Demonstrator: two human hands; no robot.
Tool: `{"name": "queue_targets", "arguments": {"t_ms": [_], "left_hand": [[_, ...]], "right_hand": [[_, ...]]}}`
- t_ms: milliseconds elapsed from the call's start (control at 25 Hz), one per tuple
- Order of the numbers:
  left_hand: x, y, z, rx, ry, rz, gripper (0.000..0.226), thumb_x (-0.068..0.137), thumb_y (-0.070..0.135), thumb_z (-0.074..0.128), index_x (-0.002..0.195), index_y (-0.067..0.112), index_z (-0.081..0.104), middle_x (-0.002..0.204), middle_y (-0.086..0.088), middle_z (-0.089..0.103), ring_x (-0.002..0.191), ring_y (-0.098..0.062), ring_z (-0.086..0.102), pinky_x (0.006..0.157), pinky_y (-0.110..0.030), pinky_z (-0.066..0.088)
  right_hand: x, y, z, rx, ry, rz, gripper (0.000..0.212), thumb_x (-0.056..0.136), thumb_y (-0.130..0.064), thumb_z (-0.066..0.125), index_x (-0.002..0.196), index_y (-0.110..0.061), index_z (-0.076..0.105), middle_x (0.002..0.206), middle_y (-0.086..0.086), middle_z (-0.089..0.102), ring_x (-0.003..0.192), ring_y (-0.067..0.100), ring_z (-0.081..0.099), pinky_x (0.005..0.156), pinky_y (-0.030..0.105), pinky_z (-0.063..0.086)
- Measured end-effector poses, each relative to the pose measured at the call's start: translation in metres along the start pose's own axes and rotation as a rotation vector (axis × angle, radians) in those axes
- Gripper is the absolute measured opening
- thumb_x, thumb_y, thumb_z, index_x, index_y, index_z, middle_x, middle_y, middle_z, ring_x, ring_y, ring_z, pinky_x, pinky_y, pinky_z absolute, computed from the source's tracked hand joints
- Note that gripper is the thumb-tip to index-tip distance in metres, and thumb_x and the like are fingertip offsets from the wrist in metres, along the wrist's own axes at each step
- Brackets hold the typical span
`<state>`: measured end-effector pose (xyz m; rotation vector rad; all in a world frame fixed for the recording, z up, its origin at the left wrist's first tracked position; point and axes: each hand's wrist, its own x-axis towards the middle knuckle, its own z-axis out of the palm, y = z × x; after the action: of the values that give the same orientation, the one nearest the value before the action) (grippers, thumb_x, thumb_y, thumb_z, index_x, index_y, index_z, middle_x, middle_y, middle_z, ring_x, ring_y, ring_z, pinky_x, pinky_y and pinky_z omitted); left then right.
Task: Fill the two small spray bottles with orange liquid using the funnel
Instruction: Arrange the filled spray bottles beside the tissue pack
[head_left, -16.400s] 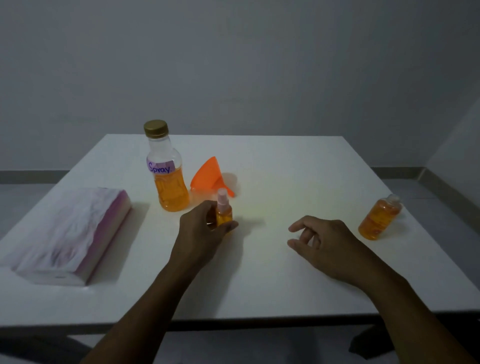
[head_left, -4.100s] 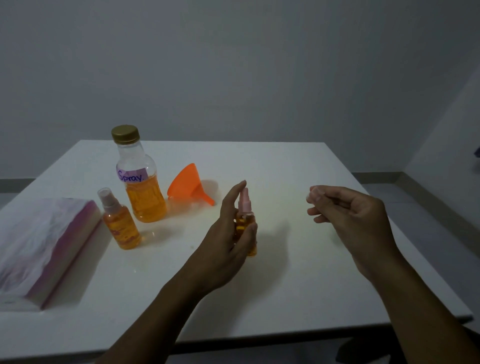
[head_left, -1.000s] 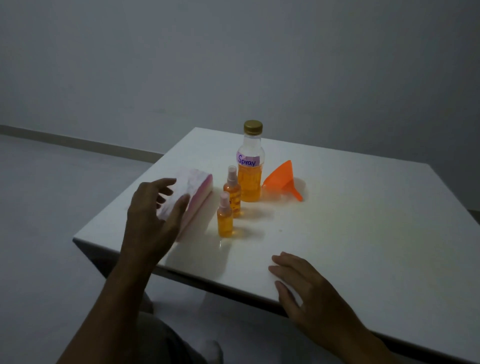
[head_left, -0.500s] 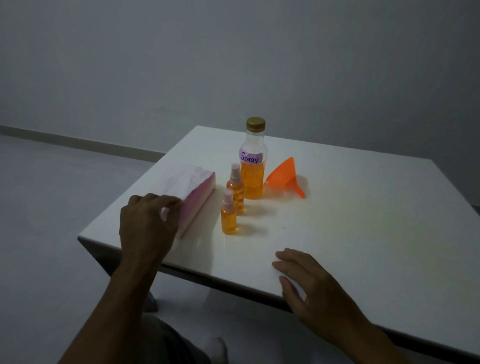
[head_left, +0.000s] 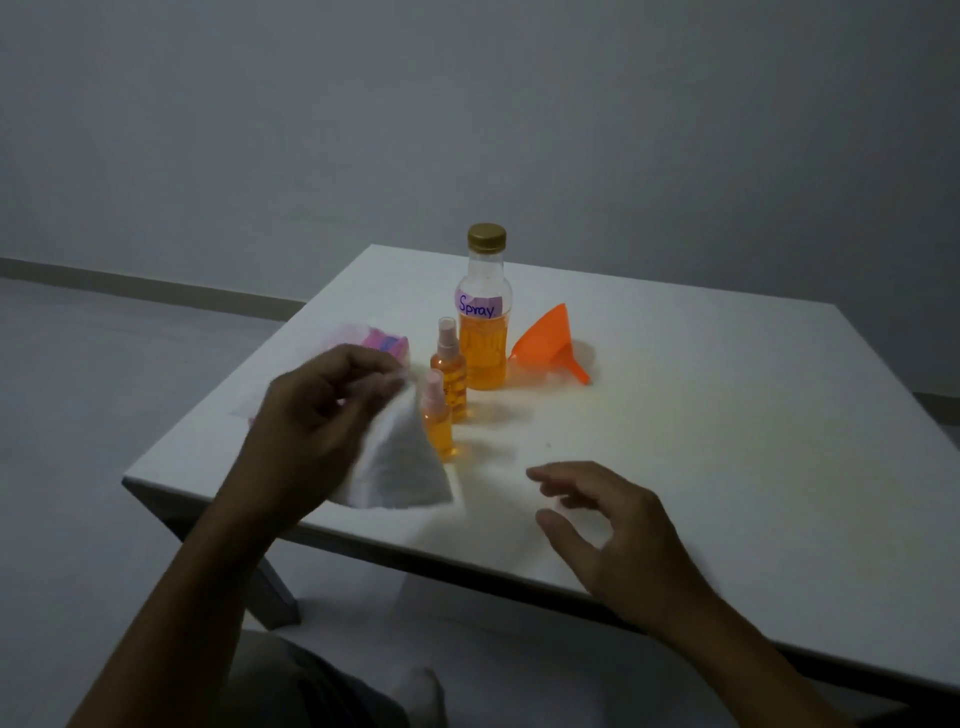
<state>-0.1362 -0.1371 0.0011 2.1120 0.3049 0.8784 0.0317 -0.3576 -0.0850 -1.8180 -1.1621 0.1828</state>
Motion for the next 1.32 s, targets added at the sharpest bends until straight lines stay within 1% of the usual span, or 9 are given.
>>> {"name": "queue_targets", "arguments": {"t_ms": [240,360,600,720,800,1000,1080,1240,1320], "left_hand": [[0.017,0.005,0.049,-0.344,-0.612,-0.119,0.015,0.089,0.022,0.06,0.098,0.017,0.071,0.097,-0.001,0.071,0.088,-0.02,0.067,0.071,-0.025,0.055],[0.032,-0.004,0.069,-0.376,-0.552,-0.225,0.02,0.086,0.025,0.062,0.101,0.016,0.071,0.097,-0.003,0.071,0.086,-0.021,0.067,0.07,-0.029,0.057],[0.046,-0.036,0.126,0.068,-0.239,-0.153,0.028,0.094,0.015,0.056,0.12,0.025,0.061,0.107,0.004,0.067,0.092,-0.01,0.065,0.076,-0.03,0.059],[0.042,-0.039,0.142,0.194,-0.259,-0.143,0.037,0.097,0.008,0.048,0.131,0.022,0.051,0.13,-0.001,0.058,0.115,-0.015,0.058,0.091,-0.026,0.052],[0.037,-0.041,0.143,0.285,-0.24,-0.162,0.042,0.097,0.009,0.047,0.137,0.022,0.044,0.142,-0.002,0.05,0.126,-0.018,0.051,0.102,-0.033,0.046],[0.003,-0.054,0.137,0.446,-0.277,-0.153,0.058,0.096,0.012,0.048,0.149,0.013,0.024,0.156,-0.009,0.026,0.143,-0.019,0.028,0.113,-0.025,0.018],[-0.01,-0.061,0.137,0.392,-0.35,-0.256,0.06,0.097,0.018,0.046,0.149,0.01,0.018,0.159,-0.008,0.016,0.146,-0.017,0.019,0.108,-0.014,0.005],[-0.019,-0.064,0.144,0.542,-0.299,-0.074,0.053,0.09,0.011,0.06,0.137,-0.003,0.042,0.145,-0.022,0.041,0.132,-0.034,0.044,0.105,-0.042,0.023],[-0.017,-0.062,0.15,0.588,-0.293,-0.054,0.053,0.098,0.029,0.036,0.144,0.001,0.035,0.151,-0.016,0.032,0.14,-0.028,0.032,0.113,-0.042,0.02]], "right_hand": [[0.018,-0.02,-0.031,0.411,-0.466,0.233,0.071,0.08,-0.027,0.081,0.143,-0.037,0.049,0.145,-0.018,0.054,0.135,0.006,0.05,0.112,0.033,0.043],[0.023,-0.018,-0.04,0.528,-0.408,0.443,0.053,0.083,-0.015,0.08,0.131,-0.02,0.061,0.121,0.003,0.074,0.114,0.021,0.069,0.102,0.046,0.054],[0.035,0.012,-0.041,0.162,0.02,0.616,0.042,0.086,-0.022,0.078,0.124,-0.027,0.061,0.104,-0.002,0.073,0.091,0.018,0.071,0.076,0.041,0.064],[0.037,0.021,-0.033,-0.188,0.05,0.5,0.05,0.087,-0.029,0.076,0.132,-0.026,0.056,0.114,-0.006,0.064,0.099,0.011,0.062,0.083,0.026,0.056],[0.036,0.026,-0.031,-0.545,0.073,0.186,0.056,0.089,-0.036,0.071,0.141,-0.025,0.051,0.138,-0.003,0.055,0.125,0.016,0.052,0.104,0.031,0.047],[0.048,0.039,0.0,-0.633,-0.392,-0.108,0.063,0.104,-0.05,0.03,0.161,-0.028,0.012,0.17,-0.01,0.002,0.156,0.008,-0.004,0.127,0.036,0.003],[0.06,0.046,0.018,-0.729,-0.453,-0.113,0.062,0.105,-0.051,0.015,0.162,-0.026,0.008,0.17,-0.008,0.001,0.156,0.009,-0.004,0.128,0.041,0.004],[0.064,0.068,0.0,-0.702,-0.395,-0.09,0.055,0.108,-0.036,0.019,0.16,-0.021,0.017,0.168,-0.005,0.011,0.156,0.008,0.007,0.127,0.031,0.002],[0.056,0.097,-0.034,-0.737,-0.283,-0.035,0.059,0.103,-0.036,0.016,0.158,-0.015,0.025,0.166,0.002,0.02,0.155,0.014,0.017,0.124,0.026,-0.001]]}}
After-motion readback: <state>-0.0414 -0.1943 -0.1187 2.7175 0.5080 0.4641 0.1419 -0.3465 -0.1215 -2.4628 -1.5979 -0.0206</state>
